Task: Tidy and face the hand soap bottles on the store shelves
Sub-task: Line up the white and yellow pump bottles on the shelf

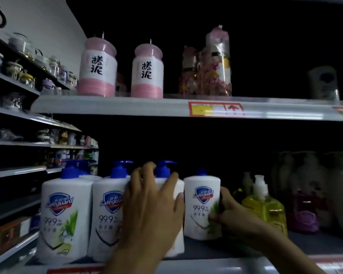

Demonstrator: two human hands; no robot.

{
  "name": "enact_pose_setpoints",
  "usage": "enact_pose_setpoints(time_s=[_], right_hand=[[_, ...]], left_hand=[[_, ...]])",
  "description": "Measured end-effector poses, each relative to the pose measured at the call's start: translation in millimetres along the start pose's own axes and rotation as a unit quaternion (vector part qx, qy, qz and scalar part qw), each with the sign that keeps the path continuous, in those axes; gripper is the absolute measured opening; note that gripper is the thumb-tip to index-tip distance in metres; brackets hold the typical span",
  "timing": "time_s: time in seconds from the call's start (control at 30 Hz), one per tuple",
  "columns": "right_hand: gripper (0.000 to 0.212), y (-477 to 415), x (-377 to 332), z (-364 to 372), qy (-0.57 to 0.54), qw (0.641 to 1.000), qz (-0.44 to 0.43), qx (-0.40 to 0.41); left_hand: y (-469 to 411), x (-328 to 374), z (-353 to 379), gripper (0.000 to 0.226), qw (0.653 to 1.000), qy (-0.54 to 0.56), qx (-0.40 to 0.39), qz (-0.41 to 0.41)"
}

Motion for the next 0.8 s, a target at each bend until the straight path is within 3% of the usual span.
enact_pose_setpoints(time_s=[0.1, 0.33, 0.43, 0.53, 0.6, 0.7, 0.73, 0.8], right_hand=[[0.065, -9, -2, 2, 0.023, 1.000, 0.010, -0.001], [0.063, -13, 8, 6, 0.016, 0.999, 0.022, -0.017], [0.061, 6, -3, 0, 0.077, 0.995, -0.018, 0.063], [0.045, 57, -42, -5, 0.254, 0.928, -0.167, 0.216], [0.032, 110, -58, 5, 0.276, 0.881, -0.262, 0.281], [0.015, 181, -39, 36, 0.248, 0.870, -0.336, 0.262], [0.012, 200, -15, 51, 0.257, 0.879, -0.333, 0.226], [0.013, 234, 63, 82, 0.266, 0.918, -0.261, 0.136]], left_hand=[[-8, -12, 13, 0.052, 0.997, -0.067, -0.020, 0.016], [-7, 1, 12, 0.053, 0.994, -0.097, 0.033, 0.039], [-4, 3, 12, 0.054, 0.994, -0.098, 0.028, 0.036], [5, 5, 10, 0.057, 0.994, -0.103, 0.005, 0.023], [24, 10, 5, 0.055, 0.993, -0.108, 0.010, 0.034], [89, 28, -4, 0.037, 0.987, 0.004, 0.059, 0.150], [124, 35, -5, 0.026, 0.972, 0.075, 0.055, 0.215], [201, 43, 15, 0.010, 0.937, 0.137, -0.022, 0.320]])
Point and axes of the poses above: each hand's wrist, its own y-axis away from the middle knuckle, its own z-axis out of the palm, x = y × z, the point moved 8 cm from there along -y, towards the middle knuckle, and after that the axes turned 3 degrees about -z, right-handed, at the moved point
